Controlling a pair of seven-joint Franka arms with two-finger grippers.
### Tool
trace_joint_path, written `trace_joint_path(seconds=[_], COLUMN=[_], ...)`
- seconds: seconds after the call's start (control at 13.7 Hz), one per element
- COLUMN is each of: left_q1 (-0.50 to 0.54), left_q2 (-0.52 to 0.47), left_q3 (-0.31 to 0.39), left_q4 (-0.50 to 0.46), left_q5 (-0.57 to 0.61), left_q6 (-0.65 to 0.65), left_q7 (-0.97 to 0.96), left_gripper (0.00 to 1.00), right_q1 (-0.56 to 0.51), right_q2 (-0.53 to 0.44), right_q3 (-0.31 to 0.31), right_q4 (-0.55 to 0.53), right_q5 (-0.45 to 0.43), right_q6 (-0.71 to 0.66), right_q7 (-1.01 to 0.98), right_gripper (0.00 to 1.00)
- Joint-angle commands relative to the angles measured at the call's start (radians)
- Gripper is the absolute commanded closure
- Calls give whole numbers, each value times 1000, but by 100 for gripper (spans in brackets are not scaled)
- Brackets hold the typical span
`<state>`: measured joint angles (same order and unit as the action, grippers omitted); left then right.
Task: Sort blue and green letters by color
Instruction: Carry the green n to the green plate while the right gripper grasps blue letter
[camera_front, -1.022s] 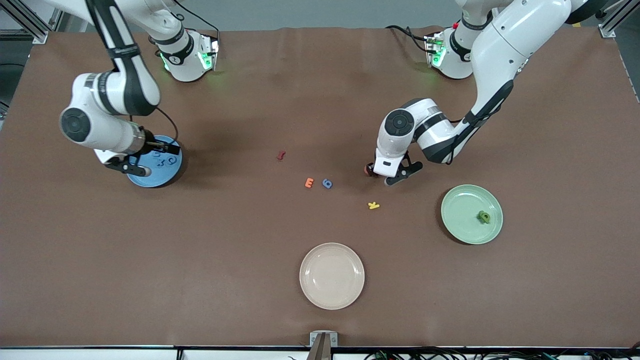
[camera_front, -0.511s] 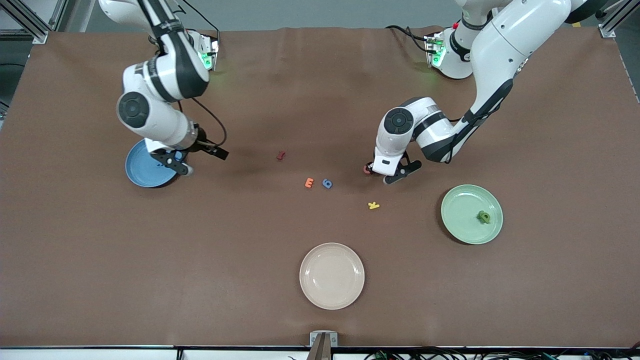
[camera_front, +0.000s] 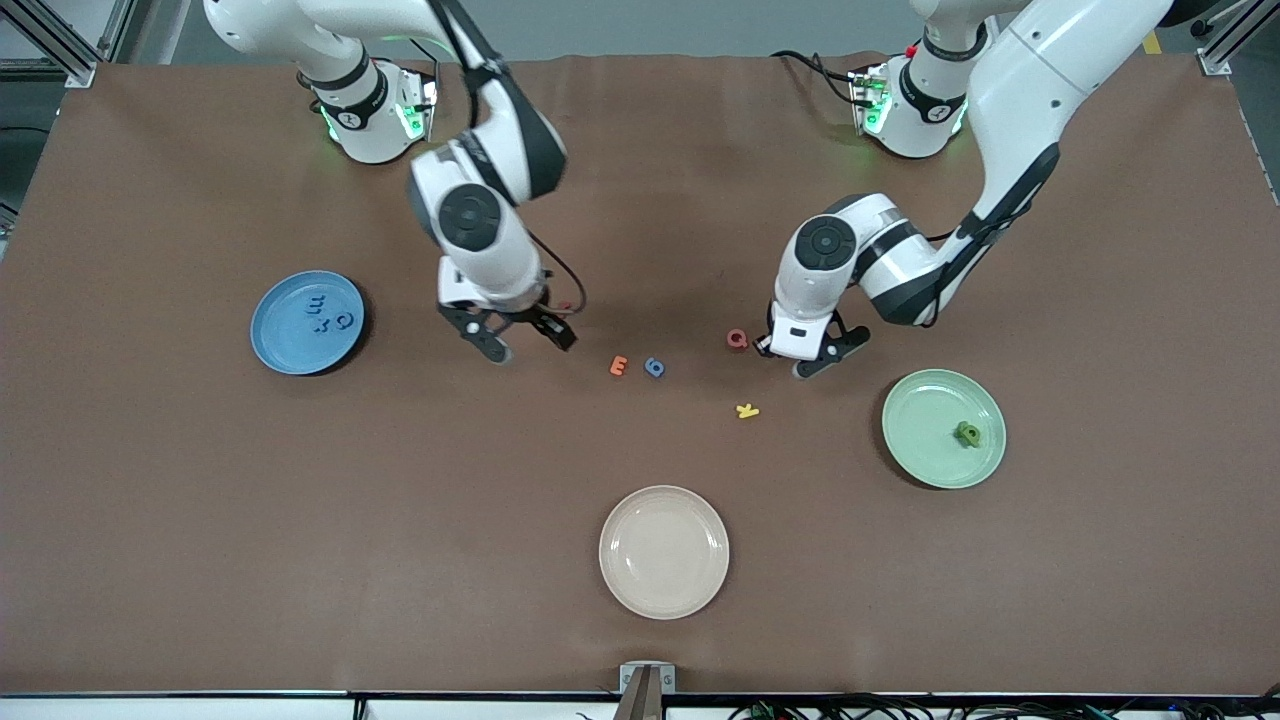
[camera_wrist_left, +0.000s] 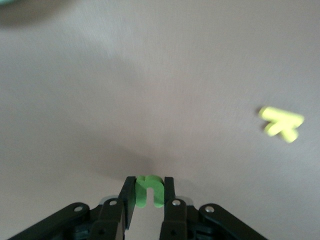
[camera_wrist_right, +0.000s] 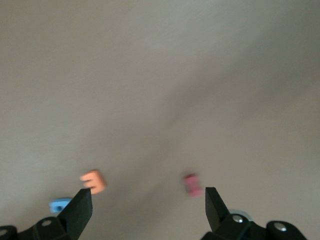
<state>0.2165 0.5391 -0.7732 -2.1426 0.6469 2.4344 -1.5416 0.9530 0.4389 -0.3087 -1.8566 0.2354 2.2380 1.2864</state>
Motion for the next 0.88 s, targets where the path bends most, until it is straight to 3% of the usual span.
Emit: trace_joint_path(seconds=[0.0,0.22,0.58,0.8], left_q1=[174,361,500,553], left_q2=[-60,-57,-41,-30], left_q3=[-118,-230,-212,-176], left_q4=[-19,29,73,93], left_q5=[20,19,20,20], left_q6=[-24,-118,-152,-150], left_q7=[73,239,538,696], left_gripper=[100,100,100,100], right_q1=[26,36,55,79], right_q2=[229,287,360,398], right_q3=[-12,19,45,45], right_q4=[259,303,372,413], right_q5=[25,22,19,19], right_q6=[-18,66,91,85], right_q7=[77,122,160,200], right_gripper=[0,1,26,28])
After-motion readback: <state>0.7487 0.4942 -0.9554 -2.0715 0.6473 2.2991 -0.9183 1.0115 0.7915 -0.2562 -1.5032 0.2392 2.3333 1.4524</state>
